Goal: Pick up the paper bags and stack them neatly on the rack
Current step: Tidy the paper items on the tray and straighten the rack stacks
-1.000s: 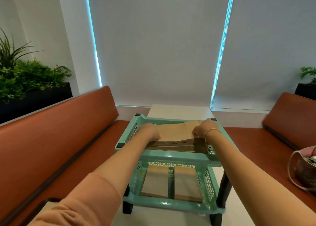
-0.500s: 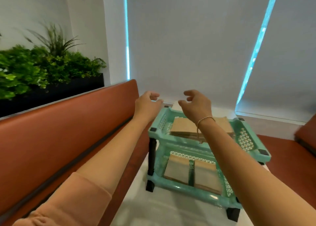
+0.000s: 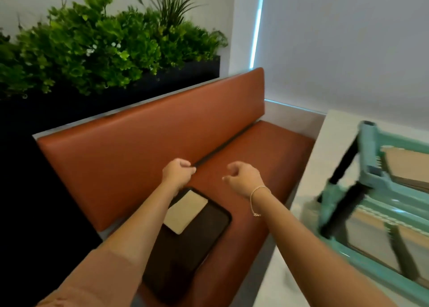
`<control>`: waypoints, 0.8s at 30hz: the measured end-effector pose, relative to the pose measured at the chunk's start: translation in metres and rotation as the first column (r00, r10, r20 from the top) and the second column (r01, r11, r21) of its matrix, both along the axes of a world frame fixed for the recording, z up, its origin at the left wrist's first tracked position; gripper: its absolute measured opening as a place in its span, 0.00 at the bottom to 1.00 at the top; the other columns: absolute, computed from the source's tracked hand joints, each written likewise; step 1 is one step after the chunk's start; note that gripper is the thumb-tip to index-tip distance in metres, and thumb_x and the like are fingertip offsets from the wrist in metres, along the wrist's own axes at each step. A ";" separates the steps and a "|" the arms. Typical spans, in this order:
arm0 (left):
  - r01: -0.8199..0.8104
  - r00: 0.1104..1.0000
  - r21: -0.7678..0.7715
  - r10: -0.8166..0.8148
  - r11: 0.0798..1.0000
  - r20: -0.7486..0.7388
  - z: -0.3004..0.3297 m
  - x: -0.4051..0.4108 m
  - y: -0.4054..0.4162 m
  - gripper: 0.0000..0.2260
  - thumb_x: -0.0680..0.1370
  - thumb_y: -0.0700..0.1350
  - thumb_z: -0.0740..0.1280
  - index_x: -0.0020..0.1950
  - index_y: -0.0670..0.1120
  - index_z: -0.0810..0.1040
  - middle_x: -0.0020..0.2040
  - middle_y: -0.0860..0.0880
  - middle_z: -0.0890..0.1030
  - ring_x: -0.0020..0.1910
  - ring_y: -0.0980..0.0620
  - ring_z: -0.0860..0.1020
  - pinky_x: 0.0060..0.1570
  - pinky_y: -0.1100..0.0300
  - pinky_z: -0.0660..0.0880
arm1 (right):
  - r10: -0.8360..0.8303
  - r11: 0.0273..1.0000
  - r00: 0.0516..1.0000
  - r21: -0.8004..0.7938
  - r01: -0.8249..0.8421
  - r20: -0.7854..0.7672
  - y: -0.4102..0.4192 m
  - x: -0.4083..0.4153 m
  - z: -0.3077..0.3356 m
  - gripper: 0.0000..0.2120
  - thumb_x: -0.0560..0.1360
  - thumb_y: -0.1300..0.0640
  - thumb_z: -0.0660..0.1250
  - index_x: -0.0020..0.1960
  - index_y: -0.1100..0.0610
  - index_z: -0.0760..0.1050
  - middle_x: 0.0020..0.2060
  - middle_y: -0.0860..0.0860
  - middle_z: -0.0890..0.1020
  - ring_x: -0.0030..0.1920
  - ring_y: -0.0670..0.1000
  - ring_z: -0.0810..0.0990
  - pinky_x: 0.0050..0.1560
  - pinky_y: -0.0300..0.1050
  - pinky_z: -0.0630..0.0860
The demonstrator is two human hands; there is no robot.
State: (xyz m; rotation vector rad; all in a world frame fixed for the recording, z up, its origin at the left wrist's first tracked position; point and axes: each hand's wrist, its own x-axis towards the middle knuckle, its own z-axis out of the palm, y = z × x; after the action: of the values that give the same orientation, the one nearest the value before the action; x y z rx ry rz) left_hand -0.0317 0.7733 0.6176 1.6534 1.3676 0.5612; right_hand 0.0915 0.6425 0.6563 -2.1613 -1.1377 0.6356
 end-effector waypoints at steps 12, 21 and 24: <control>0.034 0.840 -0.358 -0.220 0.933 -0.496 -0.210 -0.059 0.135 0.21 0.77 0.48 0.67 0.67 0.41 0.72 0.64 0.42 0.75 0.62 0.44 0.75 0.57 0.56 0.73 | -0.204 0.900 0.942 -0.429 0.072 -0.268 0.148 -0.026 -0.200 0.26 0.76 0.56 0.66 0.70 0.59 0.63 0.64 0.56 0.73 0.59 0.56 0.76 0.53 0.45 0.74; 0.153 0.758 -0.339 -0.331 0.928 -0.563 -0.305 -0.037 0.171 0.32 0.75 0.49 0.68 0.75 0.44 0.58 0.73 0.43 0.63 0.72 0.44 0.63 0.68 0.51 0.65 | -0.276 0.819 0.915 -0.570 0.063 -0.295 0.182 -0.029 -0.293 0.29 0.76 0.57 0.66 0.73 0.58 0.58 0.67 0.57 0.70 0.64 0.55 0.72 0.58 0.43 0.72; 0.146 0.719 -0.349 -0.341 0.926 -0.605 -0.323 -0.031 0.169 0.33 0.75 0.49 0.68 0.75 0.42 0.57 0.72 0.42 0.63 0.71 0.43 0.63 0.66 0.52 0.66 | -0.275 0.823 0.916 -0.565 0.067 -0.293 0.185 -0.026 -0.305 0.29 0.76 0.58 0.65 0.74 0.58 0.57 0.68 0.56 0.69 0.66 0.55 0.71 0.60 0.42 0.71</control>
State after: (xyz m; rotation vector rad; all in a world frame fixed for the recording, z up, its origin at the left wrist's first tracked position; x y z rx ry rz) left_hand -0.0627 0.9427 0.2942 1.8296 1.5758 -0.4229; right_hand 0.0652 0.8271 0.3513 -2.4230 -0.5845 1.3436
